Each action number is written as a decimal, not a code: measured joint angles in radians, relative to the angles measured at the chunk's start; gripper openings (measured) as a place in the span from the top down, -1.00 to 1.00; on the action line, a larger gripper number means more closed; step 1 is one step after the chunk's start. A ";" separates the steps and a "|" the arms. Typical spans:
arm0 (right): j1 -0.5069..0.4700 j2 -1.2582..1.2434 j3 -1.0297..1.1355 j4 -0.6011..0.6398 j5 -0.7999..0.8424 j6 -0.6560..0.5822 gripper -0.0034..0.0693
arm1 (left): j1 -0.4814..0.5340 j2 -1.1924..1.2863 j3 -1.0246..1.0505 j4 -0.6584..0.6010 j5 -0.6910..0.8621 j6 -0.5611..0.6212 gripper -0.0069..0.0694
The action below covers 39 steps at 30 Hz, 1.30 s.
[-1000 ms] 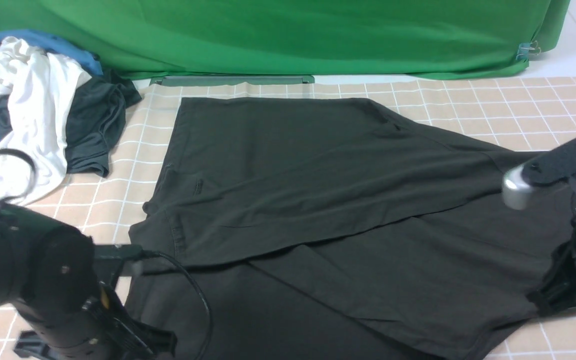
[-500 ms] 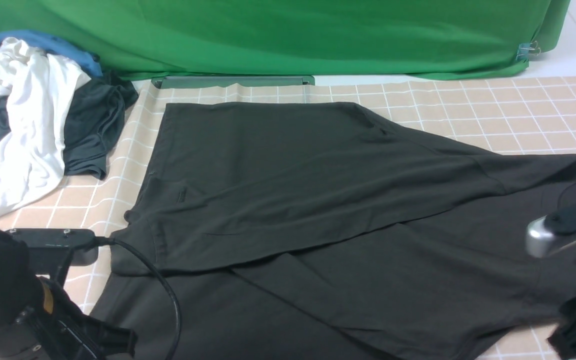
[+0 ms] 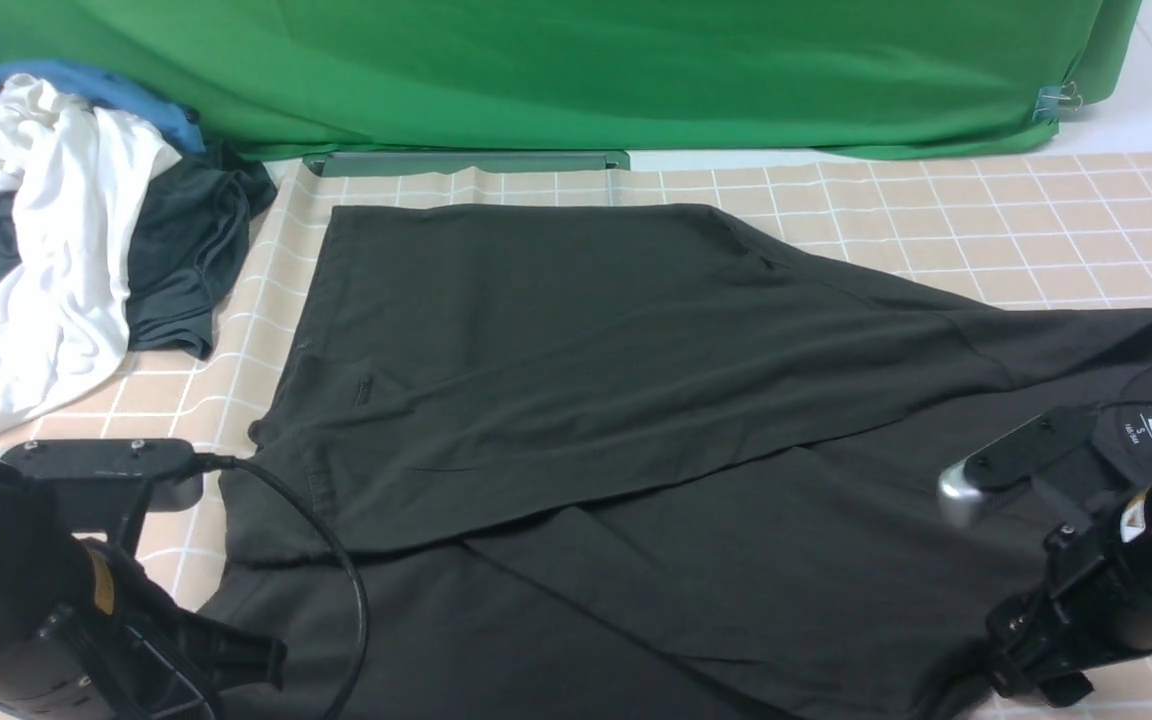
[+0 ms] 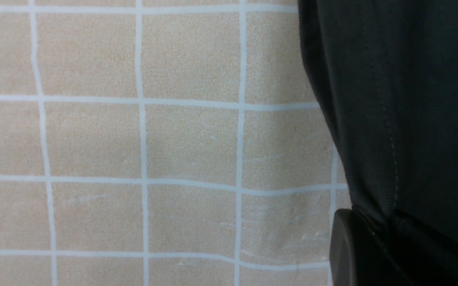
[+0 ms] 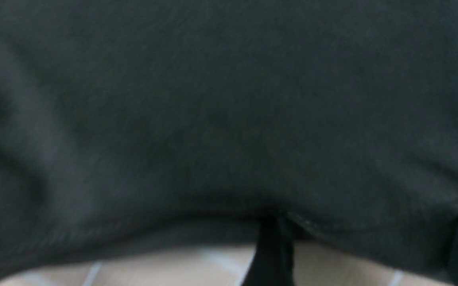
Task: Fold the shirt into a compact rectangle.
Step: 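Grasp the near edge of the shirt at its hem and shoulder corners, then fold the black garment in half by bringing its near edge over to the far edge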
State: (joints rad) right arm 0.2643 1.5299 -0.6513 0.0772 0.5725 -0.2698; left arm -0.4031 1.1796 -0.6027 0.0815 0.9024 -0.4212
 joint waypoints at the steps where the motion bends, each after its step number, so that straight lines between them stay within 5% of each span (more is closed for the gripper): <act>1: 0.000 0.007 -0.001 -0.006 -0.007 0.000 -0.51 | 0.000 0.000 0.000 -0.005 -0.011 0.000 0.73; 3: -0.002 0.014 -0.002 -0.026 -0.019 -0.001 -0.21 | 0.000 0.000 0.000 -0.015 -0.029 0.000 0.73; 6: -0.009 0.022 -0.024 -0.047 -0.018 -0.014 0.50 | 0.000 0.000 -0.025 -0.021 -0.042 0.000 0.73; 8: -0.009 0.025 -0.047 -0.046 0.008 -0.018 0.69 | 0.000 0.000 -0.054 -0.021 -0.042 -0.008 0.73; 16: -0.009 -0.026 -0.237 -0.123 0.163 0.012 0.72 | 0.109 0.016 -0.249 0.006 -0.039 -0.039 0.73; 27: -0.048 0.126 -0.525 -0.150 0.152 0.030 0.73 | 0.374 0.381 -0.568 -0.179 -0.133 0.174 0.73; 39: -0.129 0.415 -0.867 -0.148 0.148 0.042 0.74 | 0.421 0.740 -0.986 -0.252 -0.130 0.221 0.74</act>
State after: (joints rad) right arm 0.1349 1.9451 -1.5179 -0.0706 0.7209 -0.2275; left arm 0.0179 1.9199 -1.5888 -0.1709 0.7722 -0.1998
